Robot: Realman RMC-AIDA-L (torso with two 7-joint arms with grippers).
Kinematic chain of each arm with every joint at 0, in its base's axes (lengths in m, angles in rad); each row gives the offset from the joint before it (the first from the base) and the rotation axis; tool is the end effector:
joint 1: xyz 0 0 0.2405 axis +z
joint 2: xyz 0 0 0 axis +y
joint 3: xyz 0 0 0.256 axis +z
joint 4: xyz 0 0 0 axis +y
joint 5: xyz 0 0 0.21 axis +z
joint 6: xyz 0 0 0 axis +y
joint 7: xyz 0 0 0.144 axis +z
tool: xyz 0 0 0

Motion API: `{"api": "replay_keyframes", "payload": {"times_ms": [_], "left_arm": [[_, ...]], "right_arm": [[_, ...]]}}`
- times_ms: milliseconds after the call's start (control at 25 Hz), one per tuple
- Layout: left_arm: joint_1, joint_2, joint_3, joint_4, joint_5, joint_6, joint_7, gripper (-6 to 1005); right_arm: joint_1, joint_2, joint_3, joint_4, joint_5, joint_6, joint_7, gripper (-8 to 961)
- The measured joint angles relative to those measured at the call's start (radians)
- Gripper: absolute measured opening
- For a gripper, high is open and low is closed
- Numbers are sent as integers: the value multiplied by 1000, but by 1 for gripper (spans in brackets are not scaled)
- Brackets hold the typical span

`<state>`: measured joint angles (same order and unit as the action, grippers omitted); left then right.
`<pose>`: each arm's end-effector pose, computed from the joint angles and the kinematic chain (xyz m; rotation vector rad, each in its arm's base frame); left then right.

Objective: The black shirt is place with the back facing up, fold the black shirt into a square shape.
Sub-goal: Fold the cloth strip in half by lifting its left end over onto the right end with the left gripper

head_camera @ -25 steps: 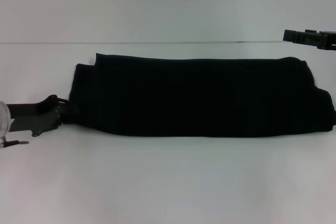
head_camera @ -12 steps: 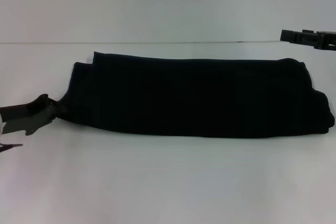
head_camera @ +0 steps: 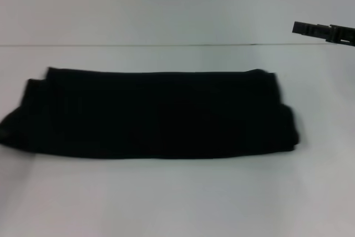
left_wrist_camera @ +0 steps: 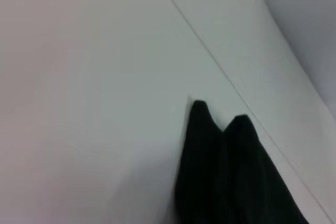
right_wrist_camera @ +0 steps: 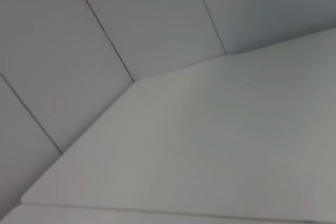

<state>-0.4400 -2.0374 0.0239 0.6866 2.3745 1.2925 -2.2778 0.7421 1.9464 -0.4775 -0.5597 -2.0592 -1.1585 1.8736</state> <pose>-0.4042 0.2986 0.0804 -1.4471 -1.9120 -0.8229 0.2629 0.4374 0.0756 -2.1529 1.1479 0.7238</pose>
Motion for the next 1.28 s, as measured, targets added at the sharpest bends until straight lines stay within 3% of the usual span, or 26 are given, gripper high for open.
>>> {"api": "replay_keyframes", "payload": {"times_ms": [160, 280, 400, 560, 640, 720, 880, 920, 960, 1080, 1200, 1280], "left_arm": [[45, 22, -54, 71, -6, 62, 1, 30], [32, 38, -68, 89, -42, 146, 6, 30], [-37, 55, -37, 67, -123, 270, 23, 31], [-203, 61, 90, -47, -239, 365, 57, 31], [-293, 40, 155, -121, -266, 354, 93, 31], [-377, 1, 208, -197, -272, 304, 139, 31], [-447, -112, 290, -292, -275, 110, 206, 31], [-448, -134, 292, -398, -301, 0, 277, 31], [-448, -134, 292, -398, -301, 0, 277, 31], [-425, -132, 241, -627, -380, -75, 496, 30], [-373, -138, 149, -760, -406, -31, 763, 57], [-353, -139, 122, -794, -407, 10, 848, 112]], "right_arm": [[7, 1, 0, 1, 13, 3, 1, 918], [8, 4, -3, -5, 18, 7, -1, 917], [6, 5, 1, -6, 20, 12, -8, 916], [-5, -2, 3, -8, 34, 24, -8, 915], [-18, -8, 3, -13, 45, 20, -5, 914], [-34, -15, 4, -20, 60, 7, -4, 914], [-70, -33, 7, -36, 85, -29, -13, 913], [-78, -36, 8, -41, 87, -37, -16, 913], [-83, -39, 9, -44, 87, -39, -18, 912], [-95, -50, 10, -50, 87, -46, -24, 911], [-97, -57, 3, -51, 83, -47, -25, 911], [-97, -59, 2, -51, 75, -48, -23, 910]]}}
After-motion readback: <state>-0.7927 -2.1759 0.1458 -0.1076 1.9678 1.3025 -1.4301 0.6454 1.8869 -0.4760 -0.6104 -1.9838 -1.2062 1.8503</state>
